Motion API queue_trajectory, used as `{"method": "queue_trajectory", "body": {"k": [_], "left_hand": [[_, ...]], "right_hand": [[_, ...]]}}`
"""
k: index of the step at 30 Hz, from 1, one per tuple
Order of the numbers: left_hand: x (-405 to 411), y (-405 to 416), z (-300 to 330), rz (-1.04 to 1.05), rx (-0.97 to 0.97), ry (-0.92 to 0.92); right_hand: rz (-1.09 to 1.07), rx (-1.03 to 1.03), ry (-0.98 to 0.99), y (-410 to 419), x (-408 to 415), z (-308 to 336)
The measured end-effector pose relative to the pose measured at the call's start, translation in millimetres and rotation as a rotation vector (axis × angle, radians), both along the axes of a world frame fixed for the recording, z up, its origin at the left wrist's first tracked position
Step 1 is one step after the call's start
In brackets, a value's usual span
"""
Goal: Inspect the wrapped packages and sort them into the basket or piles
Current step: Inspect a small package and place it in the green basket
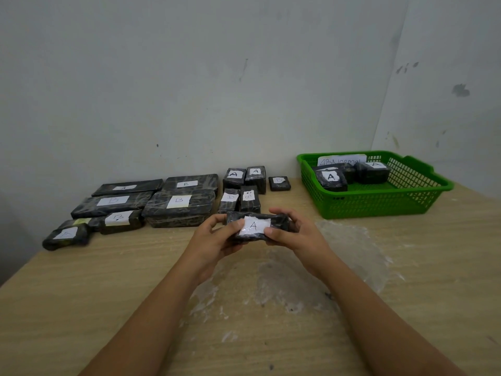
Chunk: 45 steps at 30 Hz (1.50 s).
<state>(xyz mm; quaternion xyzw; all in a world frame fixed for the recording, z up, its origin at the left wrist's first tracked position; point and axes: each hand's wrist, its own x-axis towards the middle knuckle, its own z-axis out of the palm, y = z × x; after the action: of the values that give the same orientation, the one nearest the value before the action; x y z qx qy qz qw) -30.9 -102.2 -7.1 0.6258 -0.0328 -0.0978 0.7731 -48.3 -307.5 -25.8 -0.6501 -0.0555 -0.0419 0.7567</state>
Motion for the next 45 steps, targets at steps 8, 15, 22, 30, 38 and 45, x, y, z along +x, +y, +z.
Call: {"method": "queue_trajectory", "body": {"k": [8, 15, 22, 30, 38, 45], "left_hand": [[1.9, -1.4, -4.2, 0.032, 0.036, -0.029], [-1.7, -4.8, -2.0, -0.002, 0.045, -0.015], [-2.7, -2.4, -3.4, 0.032, 0.07, -0.039], [-4.7, -4.1, -3.8, -0.016, 0.134, -0.06], [-4.9, -3.7, -6.7, -0.049, 0.108, -0.11], [-3.2, -3.2, -6.2, -0.014, 0.105, -0.111]], "right_hand": [[-0.082, -0.144, -0.03, -1.3, 5.7, -5.6], [-0.105, -0.14, -0.047, 0.9, 1.9, -2.2], [-0.127, -0.207, -0.082, 8.3, -2.9, -2.5], [-0.159, -0.126, -0.011, 7.8, -2.5, -4.3], [-0.152, -0.023, 0.052, 5.8, 0.8, -3.4], [-0.078, -0.032, 0.023, 4.6, -0.4, -2.4]]}}
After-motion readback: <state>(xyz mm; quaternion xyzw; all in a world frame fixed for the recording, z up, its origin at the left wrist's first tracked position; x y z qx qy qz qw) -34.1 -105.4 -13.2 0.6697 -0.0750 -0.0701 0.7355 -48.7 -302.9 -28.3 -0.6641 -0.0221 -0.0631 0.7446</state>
